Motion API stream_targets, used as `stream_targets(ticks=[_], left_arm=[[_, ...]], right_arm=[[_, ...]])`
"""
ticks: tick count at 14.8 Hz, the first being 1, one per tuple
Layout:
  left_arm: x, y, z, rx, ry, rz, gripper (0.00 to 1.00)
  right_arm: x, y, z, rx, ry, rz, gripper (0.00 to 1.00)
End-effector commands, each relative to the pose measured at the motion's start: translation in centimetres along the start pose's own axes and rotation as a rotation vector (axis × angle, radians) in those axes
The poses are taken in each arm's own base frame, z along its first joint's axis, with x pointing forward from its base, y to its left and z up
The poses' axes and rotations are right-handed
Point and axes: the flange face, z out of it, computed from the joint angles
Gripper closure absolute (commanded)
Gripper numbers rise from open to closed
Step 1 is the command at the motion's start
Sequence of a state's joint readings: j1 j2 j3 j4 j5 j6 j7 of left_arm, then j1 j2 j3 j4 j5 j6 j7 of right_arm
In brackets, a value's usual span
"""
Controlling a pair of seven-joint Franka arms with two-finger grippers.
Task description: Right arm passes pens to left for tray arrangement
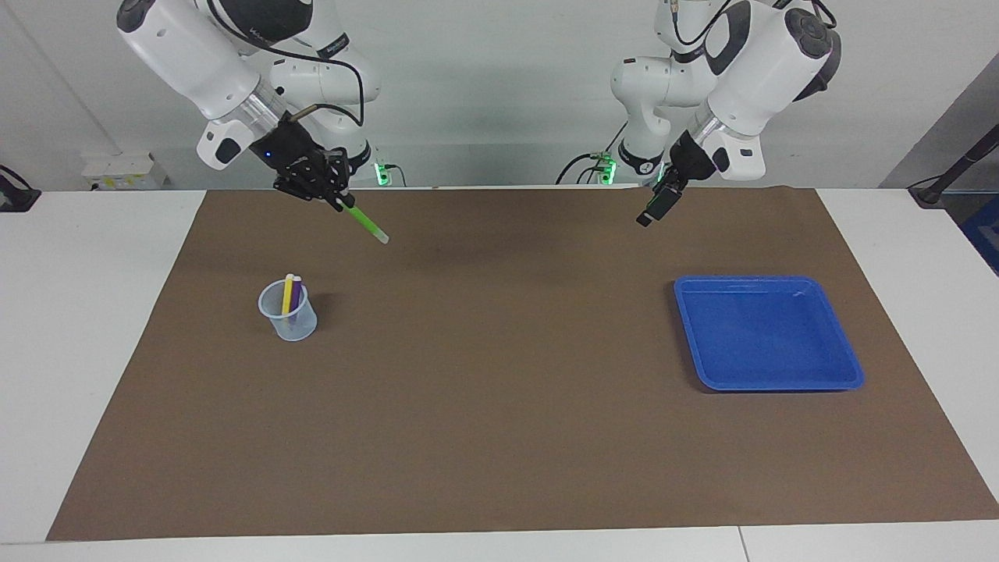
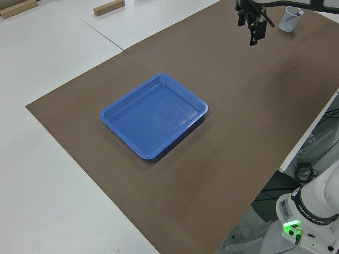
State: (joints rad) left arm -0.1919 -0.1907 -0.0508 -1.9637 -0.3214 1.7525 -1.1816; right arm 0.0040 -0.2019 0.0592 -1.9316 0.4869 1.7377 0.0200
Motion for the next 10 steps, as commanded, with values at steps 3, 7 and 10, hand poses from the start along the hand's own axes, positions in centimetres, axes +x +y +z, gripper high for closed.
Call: stream_targets(ticks=[3, 7, 10], left_arm=[[-2.4, 0.7, 0.3, -0.079, -0.002, -0.239, 0.00], [-6.1, 2.0, 1.2, -0.097, -0.012, -0.407, 0.00], [-10.7, 2.9, 2.0, -0.093, -0.028, -0.492, 0.00]], right_arm=[[0.1, -3.7, 1.0, 0.131, 0.035, 0.020, 1.00], [-0.6, -8.1, 3.2, 0.206, 0.045, 0.026, 1.00], [-1.0, -10.4, 4.5, 0.275, 0.061, 0.044, 1.00]])
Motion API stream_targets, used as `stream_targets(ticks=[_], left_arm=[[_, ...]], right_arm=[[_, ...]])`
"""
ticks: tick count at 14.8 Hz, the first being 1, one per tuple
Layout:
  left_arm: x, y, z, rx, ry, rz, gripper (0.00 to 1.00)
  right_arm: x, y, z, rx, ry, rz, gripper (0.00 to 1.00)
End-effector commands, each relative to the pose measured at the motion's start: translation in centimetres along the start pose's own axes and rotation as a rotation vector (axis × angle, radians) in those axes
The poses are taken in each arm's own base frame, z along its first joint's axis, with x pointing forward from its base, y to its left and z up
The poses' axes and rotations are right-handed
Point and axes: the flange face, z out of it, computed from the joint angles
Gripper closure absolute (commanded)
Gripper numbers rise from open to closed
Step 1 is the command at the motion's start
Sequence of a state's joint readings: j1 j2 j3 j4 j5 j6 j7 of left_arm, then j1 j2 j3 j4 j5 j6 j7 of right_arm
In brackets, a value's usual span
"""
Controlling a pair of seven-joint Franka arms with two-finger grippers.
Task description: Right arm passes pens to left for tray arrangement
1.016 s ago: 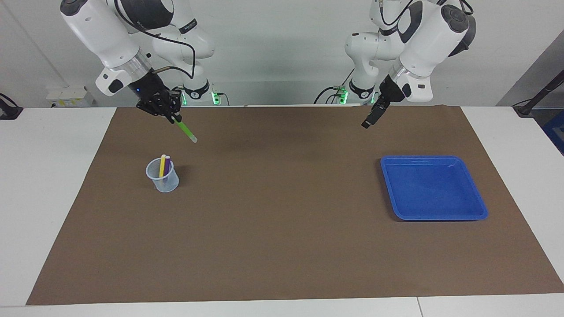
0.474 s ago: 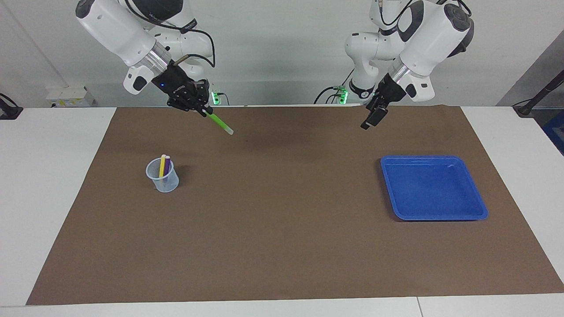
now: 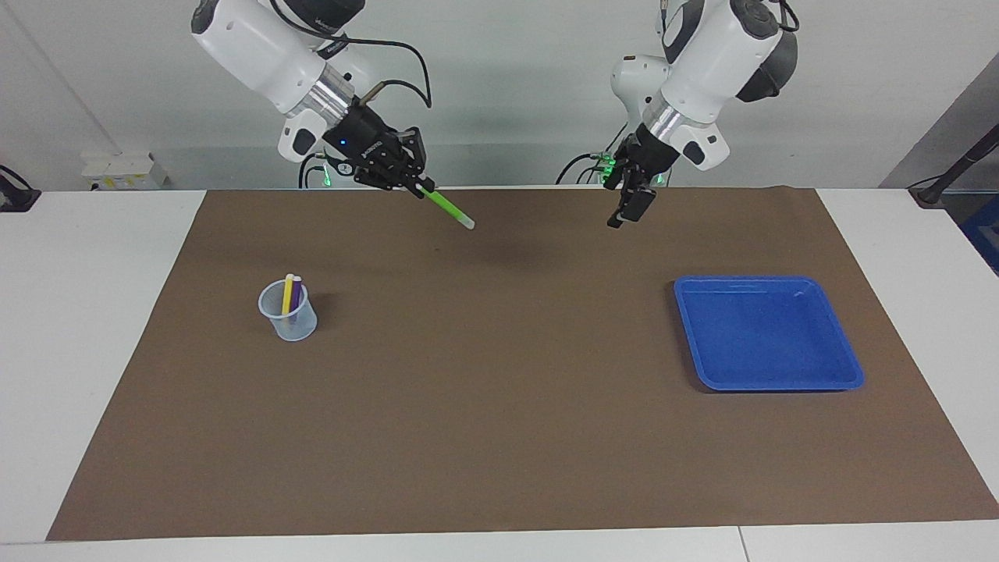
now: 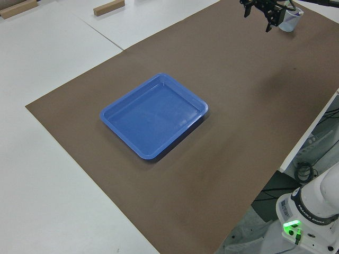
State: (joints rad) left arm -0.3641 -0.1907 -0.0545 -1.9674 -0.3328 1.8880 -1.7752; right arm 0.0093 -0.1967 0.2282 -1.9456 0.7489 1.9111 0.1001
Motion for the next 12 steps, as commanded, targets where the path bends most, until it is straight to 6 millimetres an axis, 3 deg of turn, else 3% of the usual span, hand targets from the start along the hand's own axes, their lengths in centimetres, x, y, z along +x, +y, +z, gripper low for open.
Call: stream_targets(ticks=[1, 6, 12], left_arm=[[-4.4, -1.6, 0.5, -0.020, -0.028, -0.059, 0.00], [-10.4, -2.4, 1.2, -0.121, -0.106, -0.194, 0.00], [-13.3, -2.5, 1.3, -0.194, -0.170, -0.299, 0.00]], right_arm=[[-0.6, -1.1, 1.8, 0.058, 0.022, 0.047, 1.00], [-1.3, -3.2, 3.4, 0.114, 0.029, 0.089, 1.00], [-2.1, -4.4, 4.1, 0.153, 0.012, 0.085, 1.00]])
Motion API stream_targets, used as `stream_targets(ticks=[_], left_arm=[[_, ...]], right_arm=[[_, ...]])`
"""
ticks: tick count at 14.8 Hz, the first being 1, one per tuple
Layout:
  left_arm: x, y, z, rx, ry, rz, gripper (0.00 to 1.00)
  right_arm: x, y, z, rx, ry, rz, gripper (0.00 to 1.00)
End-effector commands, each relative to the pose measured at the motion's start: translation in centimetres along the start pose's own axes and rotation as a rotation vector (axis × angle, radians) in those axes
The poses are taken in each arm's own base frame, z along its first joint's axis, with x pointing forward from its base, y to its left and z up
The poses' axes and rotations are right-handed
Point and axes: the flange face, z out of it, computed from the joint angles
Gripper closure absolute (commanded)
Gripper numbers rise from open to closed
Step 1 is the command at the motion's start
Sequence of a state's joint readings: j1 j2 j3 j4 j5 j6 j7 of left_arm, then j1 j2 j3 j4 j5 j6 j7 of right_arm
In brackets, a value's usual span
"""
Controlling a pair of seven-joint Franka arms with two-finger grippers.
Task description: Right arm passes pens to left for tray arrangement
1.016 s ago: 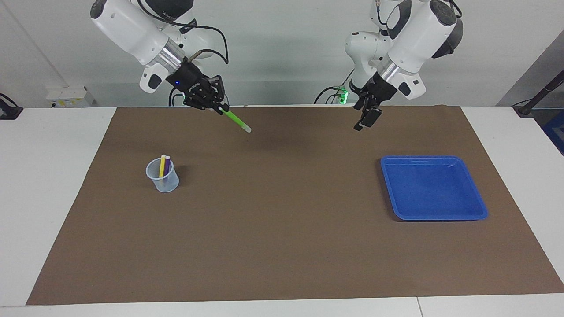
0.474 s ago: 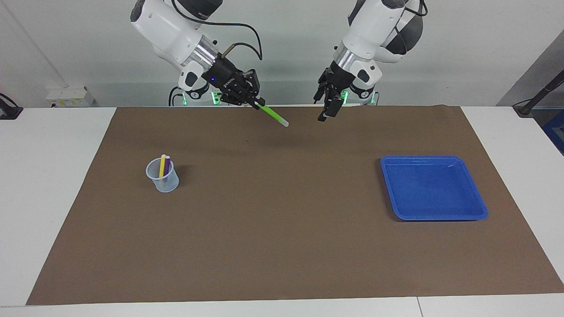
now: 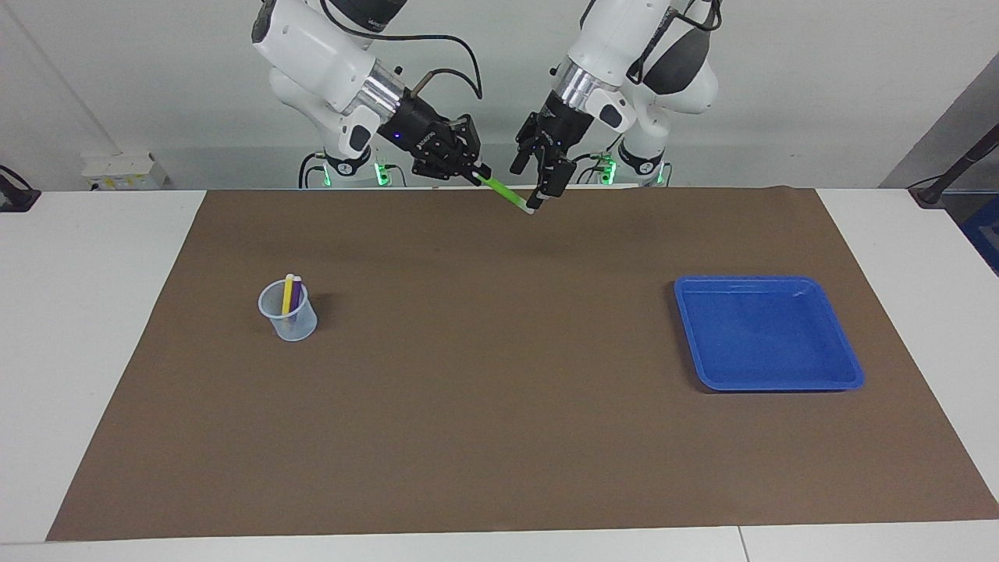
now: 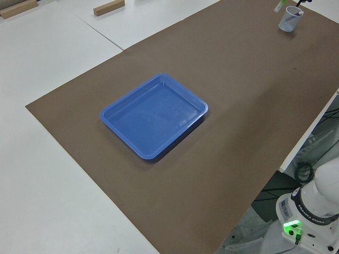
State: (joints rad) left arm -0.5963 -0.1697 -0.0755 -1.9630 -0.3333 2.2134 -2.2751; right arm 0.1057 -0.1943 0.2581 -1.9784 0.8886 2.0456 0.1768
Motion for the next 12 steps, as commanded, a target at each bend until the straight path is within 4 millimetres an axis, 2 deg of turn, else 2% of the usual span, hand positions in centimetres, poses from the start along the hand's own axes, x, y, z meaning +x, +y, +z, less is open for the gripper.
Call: stream_targets(ticks=[1, 4, 8, 12], left_arm=[[-1.13, -0.43, 0.03, -0.012, -0.019, -0.030, 0.01], [-1.17, -0.35, 0.05, -0.017, -0.022, -0.027, 0.11], [-1.42, -0.28, -0.09, -0.011, -0.016, -0.018, 0.16], [-1.52, -0.36, -0.18, -0.013, -0.007, -0.008, 0.36]], right_arm=[[-0.19, -0.09, 0.20, 0.027, 0.005, 0.021, 1.00], [-0.31, -0.31, 0.29, 0.031, 0.004, 0.017, 1.00], [-0.33, -0.31, 0.30, 0.031, 0.002, 0.012, 1.00], [-0.35, -0.30, 0.32, 0.030, 0.001, 0.012, 1.00]])
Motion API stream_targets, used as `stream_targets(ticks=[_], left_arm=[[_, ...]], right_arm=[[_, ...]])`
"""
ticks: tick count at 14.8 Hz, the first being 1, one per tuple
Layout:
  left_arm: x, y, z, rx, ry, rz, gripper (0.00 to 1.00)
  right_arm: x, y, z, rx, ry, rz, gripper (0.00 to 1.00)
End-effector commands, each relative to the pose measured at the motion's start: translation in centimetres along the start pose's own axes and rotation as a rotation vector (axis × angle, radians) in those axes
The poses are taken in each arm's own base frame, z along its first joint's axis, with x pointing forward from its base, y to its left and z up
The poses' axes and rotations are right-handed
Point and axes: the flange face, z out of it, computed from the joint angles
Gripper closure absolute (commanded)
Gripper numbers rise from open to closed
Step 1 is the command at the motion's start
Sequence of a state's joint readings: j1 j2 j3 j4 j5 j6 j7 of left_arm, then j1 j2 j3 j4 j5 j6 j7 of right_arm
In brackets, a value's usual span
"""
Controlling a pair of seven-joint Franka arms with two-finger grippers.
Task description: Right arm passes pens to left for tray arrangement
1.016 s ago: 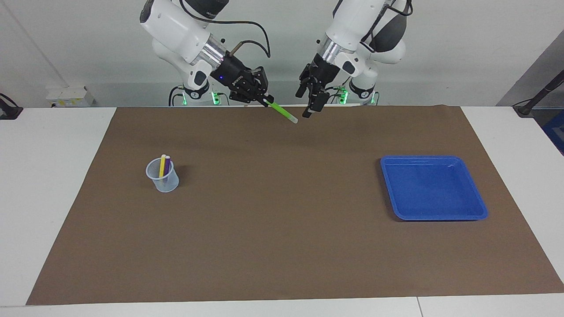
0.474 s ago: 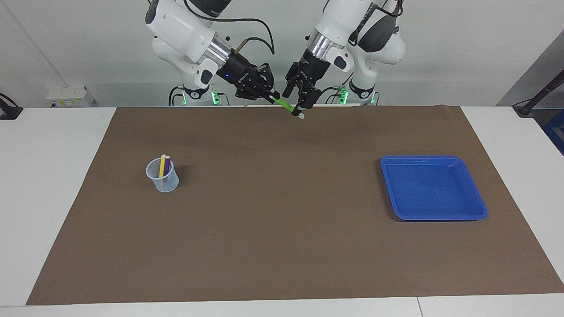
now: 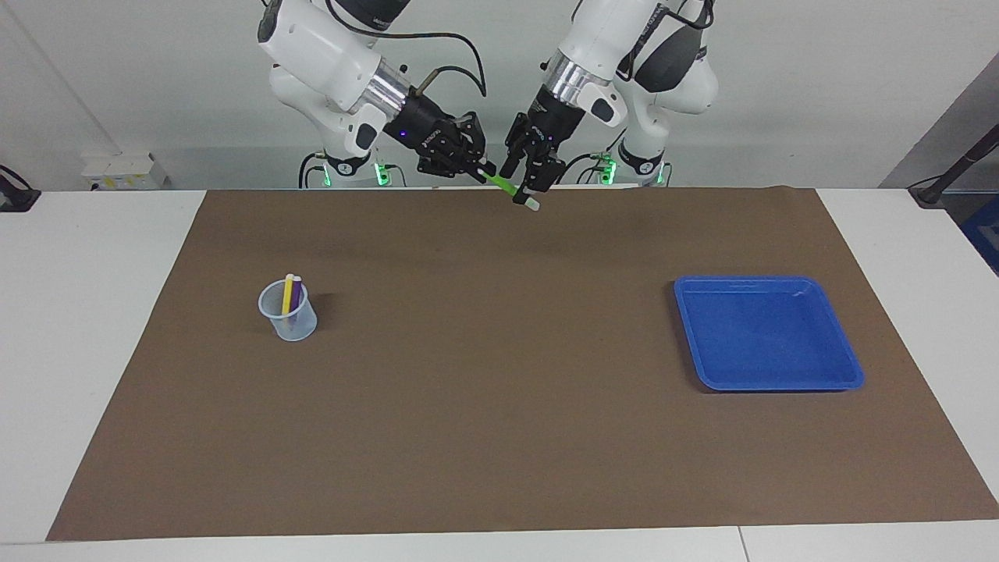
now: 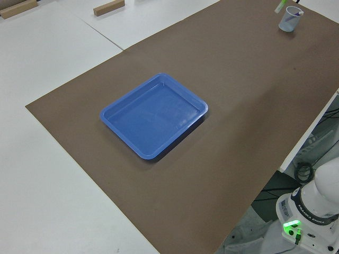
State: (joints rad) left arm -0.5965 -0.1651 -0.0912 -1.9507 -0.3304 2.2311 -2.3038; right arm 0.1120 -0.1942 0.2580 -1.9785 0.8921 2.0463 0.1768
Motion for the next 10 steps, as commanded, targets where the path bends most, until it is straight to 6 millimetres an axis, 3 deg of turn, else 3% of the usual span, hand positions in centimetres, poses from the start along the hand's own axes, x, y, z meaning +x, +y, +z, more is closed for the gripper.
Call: stream_targets(ticks=[1, 10], left_arm=[[-0.56, 0.04, 0.01, 0.000, 0.009, 0.004, 0.38], [-0.97, 0.36, -0.06, 0.022, 0.044, 0.018, 0.54]], right_arm=[[-0.16, -0.10, 0.12, 0.027, 0.005, 0.013, 1.00], [-0.17, -0.23, 0.07, 0.039, 0.004, 0.018, 1.00]])
